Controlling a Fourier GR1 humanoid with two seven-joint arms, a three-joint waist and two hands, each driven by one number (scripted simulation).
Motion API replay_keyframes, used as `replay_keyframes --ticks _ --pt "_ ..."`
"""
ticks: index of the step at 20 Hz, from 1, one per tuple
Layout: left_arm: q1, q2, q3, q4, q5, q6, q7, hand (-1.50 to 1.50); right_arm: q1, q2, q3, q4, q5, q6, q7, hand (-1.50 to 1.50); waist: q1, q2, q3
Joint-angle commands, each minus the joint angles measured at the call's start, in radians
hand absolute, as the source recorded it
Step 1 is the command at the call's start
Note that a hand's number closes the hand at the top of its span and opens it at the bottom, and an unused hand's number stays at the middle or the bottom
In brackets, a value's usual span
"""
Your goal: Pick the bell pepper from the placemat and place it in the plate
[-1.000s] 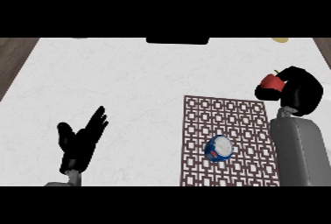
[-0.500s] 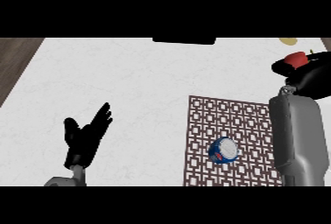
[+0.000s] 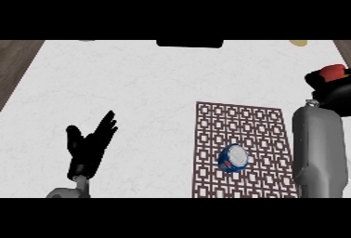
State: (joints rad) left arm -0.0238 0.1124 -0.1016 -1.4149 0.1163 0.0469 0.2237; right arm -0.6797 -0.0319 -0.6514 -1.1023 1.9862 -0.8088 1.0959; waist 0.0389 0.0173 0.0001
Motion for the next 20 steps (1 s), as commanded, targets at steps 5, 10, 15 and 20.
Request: replay_keyframes --ticks 5,10,15,20 --pt "0.042 0.016 0.022 -0.057 0.015 0.004 0.023 0.0 0.111 -0.068 -0.169 0.024 0.005 -0.248 0.094 1.5 -0.024 -0.013 0.002" --pt "0.004 -0.025 0.007 0.004 -0.016 0.03 -0.003 0.0 0.077 -0.203 -0.219 0.19 -0.11 -0.313 0.015 1.5 -0.029 -0.011 0.001" --pt "0.001 0.021 0.052 -0.017 0.013 -0.002 0.021 0.0 0.136 -0.3 -0.224 0.34 -0.222 -0.434 -0.046 1.5 -0.027 -0.012 0.002" --pt "0.013 -0.028 0.015 0.004 -0.017 0.026 -0.011 0.0 0.102 -0.366 -0.252 0.484 -0.453 -0.204 -0.091 -1.5 -0.032 -0.012 0.003"
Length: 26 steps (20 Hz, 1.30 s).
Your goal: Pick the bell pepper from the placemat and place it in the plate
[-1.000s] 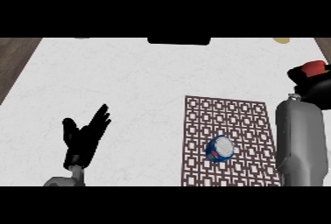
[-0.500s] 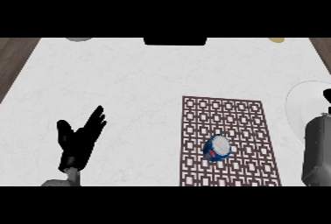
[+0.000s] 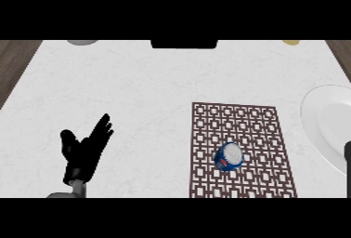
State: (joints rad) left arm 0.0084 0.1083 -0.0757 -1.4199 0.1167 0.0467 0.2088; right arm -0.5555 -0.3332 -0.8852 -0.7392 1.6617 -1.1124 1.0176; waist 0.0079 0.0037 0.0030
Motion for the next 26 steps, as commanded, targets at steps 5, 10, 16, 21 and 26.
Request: replay_keyframes --ticks 5,10,16,21,26 --pt "0.009 0.001 0.008 0.023 0.004 -0.011 -0.012 0.0 0.009 -0.116 0.016 0.207 -0.484 0.094 -0.293 -1.5 -0.009 -0.003 0.003" --pt "-0.025 0.002 0.015 -0.002 -0.002 0.009 0.028 0.0 0.028 -0.124 0.024 0.163 -0.713 0.036 -0.566 -1.5 -0.003 0.001 0.005" --pt "0.043 -0.001 -0.008 -0.045 -0.005 -0.005 0.013 0.0 0.086 -0.057 0.03 -0.036 -0.964 -0.092 -0.79 -1.5 -0.002 -0.002 0.005" --pt "-0.018 0.017 0.035 0.07 0.009 -0.041 -0.03 0.0 0.172 -0.004 0.038 -0.231 -1.205 -0.022 -0.895 -1.5 -0.018 -0.003 -0.001" --pt "0.064 -0.036 -0.027 -0.046 -0.051 0.043 0.009 0.0 0.37 0.136 0.078 -0.51 -1.424 0.136 -1.037 -1.5 -0.021 -0.009 -0.002"
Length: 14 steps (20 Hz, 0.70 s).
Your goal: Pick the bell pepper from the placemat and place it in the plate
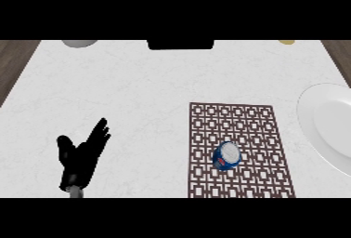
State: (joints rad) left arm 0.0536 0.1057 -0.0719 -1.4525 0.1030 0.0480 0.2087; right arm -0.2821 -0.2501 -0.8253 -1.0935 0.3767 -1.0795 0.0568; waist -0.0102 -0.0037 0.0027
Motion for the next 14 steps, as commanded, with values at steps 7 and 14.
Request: replay_keyframes --ticks 7,14 --pt "-0.054 -0.025 0.011 0.064 -0.02 0.018 -0.009 0.0 0.352 0.246 0.128 -0.418 -0.205 0.22 -0.137 -1.5 -0.002 0.002 -0.003" --pt "0.033 0.013 0.009 -0.049 0.009 -0.041 0.04 0.0 0.567 0.249 0.473 -0.546 -0.089 0.009 0.082 -1.5 0.011 0.002 -0.003"
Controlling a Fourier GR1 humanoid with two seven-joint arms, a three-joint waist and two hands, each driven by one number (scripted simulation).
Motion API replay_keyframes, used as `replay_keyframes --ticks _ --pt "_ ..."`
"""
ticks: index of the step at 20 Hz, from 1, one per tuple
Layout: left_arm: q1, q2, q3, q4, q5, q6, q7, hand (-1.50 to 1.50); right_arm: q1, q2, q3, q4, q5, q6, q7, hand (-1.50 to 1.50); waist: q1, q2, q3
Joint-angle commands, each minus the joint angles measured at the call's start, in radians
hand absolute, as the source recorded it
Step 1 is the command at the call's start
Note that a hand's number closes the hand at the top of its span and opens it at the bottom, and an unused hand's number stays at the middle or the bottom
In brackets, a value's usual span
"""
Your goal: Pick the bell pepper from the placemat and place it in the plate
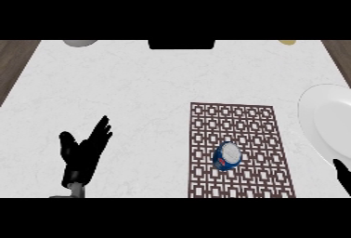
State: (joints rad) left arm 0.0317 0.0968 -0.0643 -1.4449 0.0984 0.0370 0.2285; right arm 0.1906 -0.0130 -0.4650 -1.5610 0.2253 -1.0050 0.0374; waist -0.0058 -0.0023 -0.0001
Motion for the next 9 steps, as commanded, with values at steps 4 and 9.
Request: replay_keyframes --ticks 4,9 --pt "0.039 0.001 0.012 -0.011 0.0 -0.024 -0.031 0.0 0.138 0.013 0.275 -0.07 0.074 -0.22 0.11 -1.5 0.005 0.002 0.0" --pt "-0.045 -0.007 0.033 0.111 -0.013 -0.03 -0.064 0.0 0.189 0.013 0.352 -0.098 0.141 -0.278 0.189 -1.5 0.002 0.003 -0.001"
